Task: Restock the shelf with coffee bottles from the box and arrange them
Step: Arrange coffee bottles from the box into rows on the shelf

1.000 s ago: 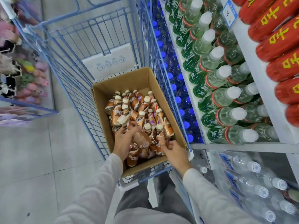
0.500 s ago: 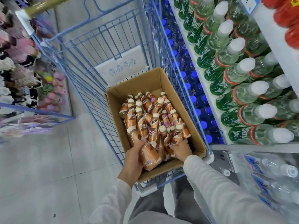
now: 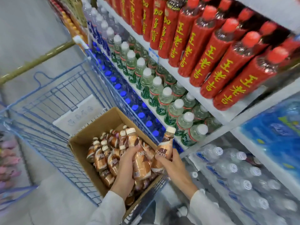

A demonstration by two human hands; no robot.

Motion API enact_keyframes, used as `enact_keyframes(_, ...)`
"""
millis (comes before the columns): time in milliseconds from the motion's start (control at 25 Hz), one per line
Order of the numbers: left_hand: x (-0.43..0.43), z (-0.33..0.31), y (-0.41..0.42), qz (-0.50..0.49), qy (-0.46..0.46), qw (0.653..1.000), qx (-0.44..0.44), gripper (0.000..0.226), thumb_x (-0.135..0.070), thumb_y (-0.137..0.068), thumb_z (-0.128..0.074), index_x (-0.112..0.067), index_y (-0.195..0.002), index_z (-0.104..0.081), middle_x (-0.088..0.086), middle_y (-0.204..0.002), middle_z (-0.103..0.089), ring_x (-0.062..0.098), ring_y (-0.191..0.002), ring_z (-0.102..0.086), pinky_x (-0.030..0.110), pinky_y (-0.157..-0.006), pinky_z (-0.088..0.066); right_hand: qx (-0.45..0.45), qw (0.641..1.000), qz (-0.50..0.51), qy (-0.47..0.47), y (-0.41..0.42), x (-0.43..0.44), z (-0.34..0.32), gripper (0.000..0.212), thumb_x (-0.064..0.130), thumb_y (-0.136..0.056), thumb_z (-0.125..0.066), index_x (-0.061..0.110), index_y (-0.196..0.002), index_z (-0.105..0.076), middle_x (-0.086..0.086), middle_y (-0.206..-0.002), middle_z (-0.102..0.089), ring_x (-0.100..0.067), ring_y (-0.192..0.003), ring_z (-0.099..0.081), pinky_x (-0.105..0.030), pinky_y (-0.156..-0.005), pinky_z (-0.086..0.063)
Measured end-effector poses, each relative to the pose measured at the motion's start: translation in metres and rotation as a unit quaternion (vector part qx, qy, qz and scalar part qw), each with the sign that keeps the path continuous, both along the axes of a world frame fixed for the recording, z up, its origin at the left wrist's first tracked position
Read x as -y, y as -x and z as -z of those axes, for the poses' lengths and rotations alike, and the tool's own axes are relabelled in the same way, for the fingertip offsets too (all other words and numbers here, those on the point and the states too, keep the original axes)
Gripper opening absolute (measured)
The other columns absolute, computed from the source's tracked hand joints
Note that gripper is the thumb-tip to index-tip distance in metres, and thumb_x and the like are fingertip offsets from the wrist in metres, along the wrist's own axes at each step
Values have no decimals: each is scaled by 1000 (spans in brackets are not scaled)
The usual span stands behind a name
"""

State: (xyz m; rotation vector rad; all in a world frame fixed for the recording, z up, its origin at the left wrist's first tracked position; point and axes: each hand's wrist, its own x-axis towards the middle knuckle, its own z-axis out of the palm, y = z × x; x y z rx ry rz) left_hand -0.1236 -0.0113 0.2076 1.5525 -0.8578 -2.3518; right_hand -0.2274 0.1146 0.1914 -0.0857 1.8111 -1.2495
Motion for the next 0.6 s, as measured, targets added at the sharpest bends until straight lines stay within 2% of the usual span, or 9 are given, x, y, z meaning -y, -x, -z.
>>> enact_keyframes(40, -7, -9, 9, 21, 14, 1000, -11, 17, -27, -91, -67, -15, -103, -70, 12, -90, -77, 26, -75, -74, 37, -66, -58, -9, 1000, 18, 9, 5, -11, -13, 39, 42, -83, -77, 32, -115, -58, 14, -105, -72, 4, -92, -68, -20, -79, -51)
enact_keyframes(120, -26, -24, 30, 60, 40, 997, -37, 23, -30, -83, -72, -13, -99, -71, 15, -88, -74, 27, -68, -72, 36, -64, -57, -37, 997, 61, 25, 17, -37, -39, 38, 44, -81, -78, 34, -113, -59, 15, -104, -73, -2, -97, -69, -33, -92, -53)
enact_keyframes(160, -38, -33, 41, 77, 46, 995, -50, 29, -33, -76, -75, -13, -97, -71, 16, -85, -70, 27, -64, -68, 37, -64, -56, -52, 995, 83, 29, 24, -52, -53, 35, 42, -82, -78, 34, -110, -60, 13, -102, -73, -2, -96, -69, -32, -93, -54)
enact_keyframes(200, -54, -44, 55, 98, 48, 992, -62, 36, -35, -71, -77, -12, -98, -70, 15, -82, -67, 26, -61, -65, 36, -62, -55, -67, 991, 107, 37, 31, -74, -71, 29, 37, -84, -77, 32, -107, -59, 13, -99, -72, 1, -91, -68, -23, -88, -53)
enact_keyframes(240, -71, -56, 67, 121, 48, 989, -73, 43, -36, -68, -77, -10, -102, -70, 15, -80, -65, 26, -59, -63, 35, -60, -54, -78, 988, 125, 46, 38, -95, -88, 23, 32, -88, -75, 29, -104, -59, 13, -94, -71, 3, -85, -67, -12, -77, -51)
enact_keyframes(320, -109, -85, 94, 167, 58, 979, -99, 45, -35, -65, -76, -9, -102, -68, 14, -76, -65, 26, -56, -62, 34, -57, -54, -119, 978, 160, 57, 50, -141, -122, 20, 27, -89, -74, 27, -103, -59, 12, -89, -71, -1, -83, -67, -7, -65, -45)
enact_keyframes(440, -173, -139, 136, 248, 108, 949, -162, 49, -34, -58, -76, -9, -99, -67, 15, -80, -66, 27, -63, -63, 34, -62, -54, -188, 957, 215, 61, 68, -213, -171, 28, 38, -82, -78, 27, -101, -62, 8, -90, -71, -10, -85, -66, -23, -78, -50)
enact_keyframes(520, -216, -173, 163, 295, 140, 921, -213, 47, -33, -53, -76, -9, -92, -69, 11, -74, -69, 22, -59, -64, 29, -59, -54, -226, 939, 254, 62, 77, -259, -201, 39, 50, -71, -80, 27, -98, -62, 10, -87, -71, -9, -84, -66, -33, -84, -52)
enact_keyframes(600, -260, -208, 188, 337, 149, 892, -263, 47, -36, -50, -79, -12, -90, -73, 13, -80, -71, 23, -63, -66, 33, -66, -55, -254, 920, 291, 69, 86, -305, -230, 34, 45, -74, -79, 27, -96, -63, 10, -86, -71, -10, -85, -67, -33, -84, -53)
